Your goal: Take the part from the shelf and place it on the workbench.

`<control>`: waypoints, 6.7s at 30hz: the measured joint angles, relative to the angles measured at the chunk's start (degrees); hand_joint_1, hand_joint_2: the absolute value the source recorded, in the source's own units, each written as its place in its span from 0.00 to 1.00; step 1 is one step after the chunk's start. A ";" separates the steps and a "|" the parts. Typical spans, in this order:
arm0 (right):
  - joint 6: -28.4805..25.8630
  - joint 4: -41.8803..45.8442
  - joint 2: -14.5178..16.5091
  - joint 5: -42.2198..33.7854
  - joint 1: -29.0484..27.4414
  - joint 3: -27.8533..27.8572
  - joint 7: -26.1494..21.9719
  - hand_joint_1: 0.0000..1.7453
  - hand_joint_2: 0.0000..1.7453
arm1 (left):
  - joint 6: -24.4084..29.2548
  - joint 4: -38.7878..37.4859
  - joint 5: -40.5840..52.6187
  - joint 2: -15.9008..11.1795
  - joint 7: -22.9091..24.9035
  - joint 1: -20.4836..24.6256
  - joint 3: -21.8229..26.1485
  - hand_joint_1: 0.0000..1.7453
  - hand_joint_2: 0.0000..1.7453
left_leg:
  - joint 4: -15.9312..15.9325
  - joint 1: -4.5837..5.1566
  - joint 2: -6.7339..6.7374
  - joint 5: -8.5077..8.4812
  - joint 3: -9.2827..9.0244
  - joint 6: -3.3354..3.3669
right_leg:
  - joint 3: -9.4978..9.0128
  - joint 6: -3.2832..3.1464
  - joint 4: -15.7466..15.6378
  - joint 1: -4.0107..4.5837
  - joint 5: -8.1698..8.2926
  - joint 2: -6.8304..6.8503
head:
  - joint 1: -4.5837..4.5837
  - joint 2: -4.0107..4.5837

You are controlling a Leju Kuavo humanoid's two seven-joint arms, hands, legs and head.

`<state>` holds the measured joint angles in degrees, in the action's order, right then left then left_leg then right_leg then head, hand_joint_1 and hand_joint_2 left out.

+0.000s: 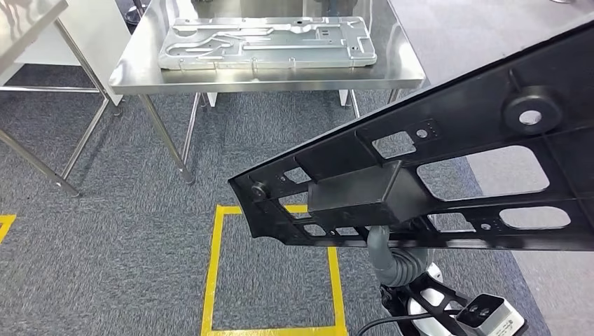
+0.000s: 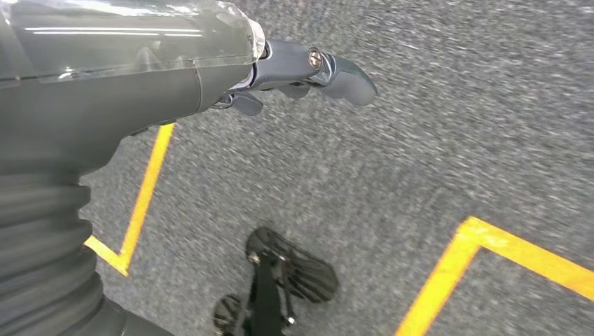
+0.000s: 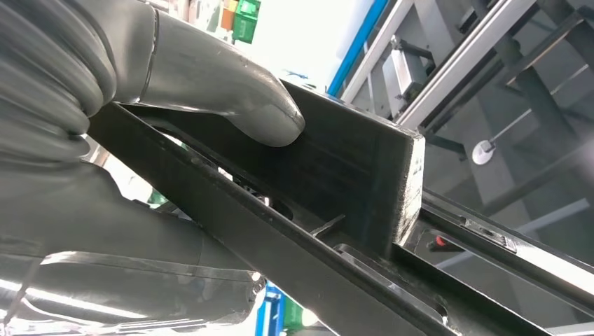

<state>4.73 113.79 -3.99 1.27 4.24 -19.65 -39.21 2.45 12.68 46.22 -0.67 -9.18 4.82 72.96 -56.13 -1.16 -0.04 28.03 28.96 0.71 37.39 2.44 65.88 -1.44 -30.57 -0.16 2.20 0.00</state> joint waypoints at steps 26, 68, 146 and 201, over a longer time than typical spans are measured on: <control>-0.25 0.62 -0.50 -0.20 -1.25 -0.13 0.00 1.00 1.00 | 0.00 -0.02 -0.13 0.14 0.04 0.23 -0.06 0.00 1.00 | -0.97 0.63 0.03 -2.65 4.28 1.07 | -1.25 -1.31 3.73 1.24 -4.16 -0.42 | -0.01 0.00; 1.52 0.39 -0.46 -0.31 -0.60 0.05 0.00 1.00 1.00 | 0.27 -0.01 -0.47 0.77 0.32 0.32 0.00 0.00 1.00 | -0.97 0.80 -0.16 2.30 -0.88 -0.96 | -4.09 -2.91 -8.36 1.03 4.67 -0.16 | 0.00 0.00; 6.65 1.08 4.40 -2.04 1.47 5.56 0.00 1.00 1.00 | 0.91 0.00 -0.81 1.14 1.49 0.13 0.67 0.00 1.00 | -1.49 0.03 0.21 -3.78 4.99 0.19 | -7.29 -1.00 -4.10 1.12 0.22 -1.04 | -0.16 0.00; -18.13 -86.10 10.96 84.09 51.43 -12.02 33.68 1.00 1.00 | -4.34 -0.01 2.42 1.39 -1.50 1.24 0.67 0.00 1.00 | -5.00 0.07 -0.10 -4.31 8.34 -2.42 | -3.10 -3.28 -7.37 1.59 4.84 -0.19 | -0.12 0.00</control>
<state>-13.40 27.69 6.97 85.36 55.67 -31.67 -5.53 -1.90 12.67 48.63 0.72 -10.68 6.06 73.63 -61.13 -1.09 -0.14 23.71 37.30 -1.71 34.30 -0.84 58.51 0.15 -25.72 -0.35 2.08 0.00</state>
